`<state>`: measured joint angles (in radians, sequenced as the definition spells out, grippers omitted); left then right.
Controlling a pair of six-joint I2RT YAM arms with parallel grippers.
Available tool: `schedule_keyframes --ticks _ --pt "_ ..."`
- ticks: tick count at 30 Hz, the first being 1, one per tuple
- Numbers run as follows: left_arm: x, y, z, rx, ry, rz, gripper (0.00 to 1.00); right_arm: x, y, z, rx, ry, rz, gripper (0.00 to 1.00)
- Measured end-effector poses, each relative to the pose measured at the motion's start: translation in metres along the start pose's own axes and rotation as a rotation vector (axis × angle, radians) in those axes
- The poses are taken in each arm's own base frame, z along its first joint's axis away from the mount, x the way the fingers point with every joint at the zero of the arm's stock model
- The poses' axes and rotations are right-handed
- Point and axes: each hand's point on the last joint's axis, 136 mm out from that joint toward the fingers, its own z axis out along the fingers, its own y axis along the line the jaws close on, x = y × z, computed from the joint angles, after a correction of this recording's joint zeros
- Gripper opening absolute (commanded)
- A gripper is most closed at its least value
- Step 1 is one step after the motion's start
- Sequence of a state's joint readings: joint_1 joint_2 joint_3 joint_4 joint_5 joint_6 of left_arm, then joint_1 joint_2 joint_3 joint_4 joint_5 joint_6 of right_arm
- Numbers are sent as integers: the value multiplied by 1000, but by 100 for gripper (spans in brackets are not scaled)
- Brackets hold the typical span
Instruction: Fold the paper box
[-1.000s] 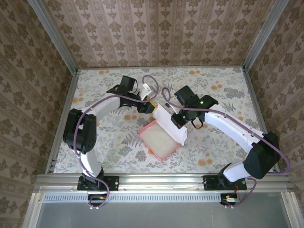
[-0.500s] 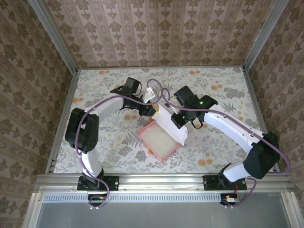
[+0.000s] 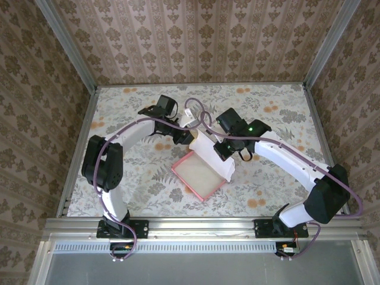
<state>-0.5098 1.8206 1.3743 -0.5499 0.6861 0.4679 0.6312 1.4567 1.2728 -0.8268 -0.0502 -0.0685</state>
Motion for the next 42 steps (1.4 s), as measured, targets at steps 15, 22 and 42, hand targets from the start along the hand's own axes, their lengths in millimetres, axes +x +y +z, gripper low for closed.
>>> schedule_keyframes --ticks 15,22,42 --pt "-1 3 0 -22 -12 0 1 -8 -3 3 27 -50 34 50" --pt "10 0 -11 -124 -35 -24 1 11 -8 -16 63 -146 145 64" --pt "28 3 -24 -286 -62 -140 0 56 -49 -4 145 -167 431 60"
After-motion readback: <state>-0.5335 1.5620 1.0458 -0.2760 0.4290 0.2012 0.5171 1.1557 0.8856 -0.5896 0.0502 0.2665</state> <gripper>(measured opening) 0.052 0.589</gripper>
